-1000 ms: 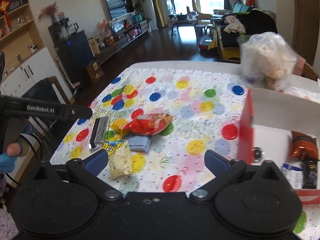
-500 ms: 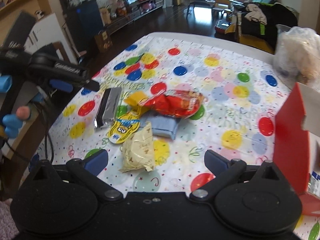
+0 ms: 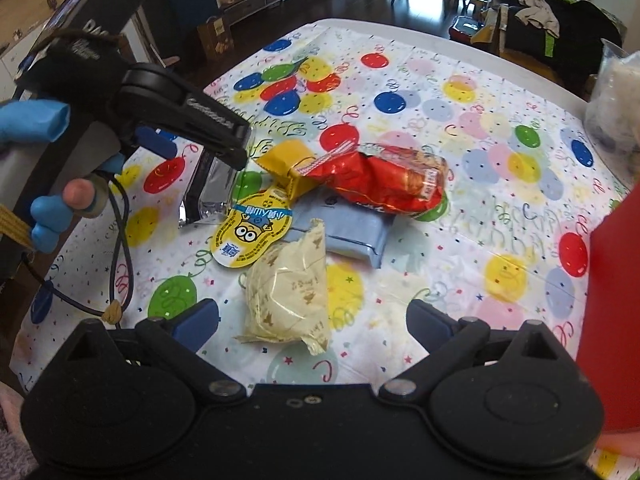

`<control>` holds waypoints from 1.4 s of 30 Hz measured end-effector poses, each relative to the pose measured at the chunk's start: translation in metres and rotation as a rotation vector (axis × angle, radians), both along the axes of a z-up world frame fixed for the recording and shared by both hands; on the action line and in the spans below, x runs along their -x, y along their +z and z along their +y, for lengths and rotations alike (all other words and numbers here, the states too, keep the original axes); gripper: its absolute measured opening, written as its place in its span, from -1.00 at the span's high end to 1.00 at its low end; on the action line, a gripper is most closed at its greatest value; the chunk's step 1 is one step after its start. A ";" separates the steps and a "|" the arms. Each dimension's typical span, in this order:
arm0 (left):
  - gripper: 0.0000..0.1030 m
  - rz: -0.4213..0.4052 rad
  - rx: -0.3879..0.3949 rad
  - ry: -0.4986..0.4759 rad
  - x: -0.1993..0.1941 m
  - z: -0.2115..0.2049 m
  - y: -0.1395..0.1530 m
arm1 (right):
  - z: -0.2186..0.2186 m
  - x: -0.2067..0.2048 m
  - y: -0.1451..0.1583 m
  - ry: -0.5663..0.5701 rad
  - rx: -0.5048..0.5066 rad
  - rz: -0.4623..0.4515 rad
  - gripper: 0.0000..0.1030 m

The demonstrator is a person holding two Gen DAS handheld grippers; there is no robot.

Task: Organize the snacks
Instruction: 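Grasp the silver bar with the left tool while the right tool grasps the cream pastry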

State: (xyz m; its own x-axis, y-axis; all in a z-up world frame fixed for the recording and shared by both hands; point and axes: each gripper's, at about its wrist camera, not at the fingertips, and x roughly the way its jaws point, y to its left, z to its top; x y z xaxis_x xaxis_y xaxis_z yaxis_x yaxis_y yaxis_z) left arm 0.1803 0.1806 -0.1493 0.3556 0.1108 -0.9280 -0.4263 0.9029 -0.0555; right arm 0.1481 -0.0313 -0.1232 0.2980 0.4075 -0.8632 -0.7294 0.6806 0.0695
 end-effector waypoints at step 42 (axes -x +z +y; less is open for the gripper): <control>0.17 -0.017 0.081 -0.004 0.022 0.011 -0.003 | -0.005 0.006 -0.012 -0.044 -0.022 0.032 0.21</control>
State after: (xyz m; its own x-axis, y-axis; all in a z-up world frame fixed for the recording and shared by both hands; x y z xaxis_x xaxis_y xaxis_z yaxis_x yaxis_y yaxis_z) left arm 0.1581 0.1916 -0.1521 0.3713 0.0337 -0.9279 -0.4207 0.8970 -0.1358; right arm 0.1419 -0.0362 -0.1354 0.2890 0.4132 -0.8636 -0.6957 0.7103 0.1071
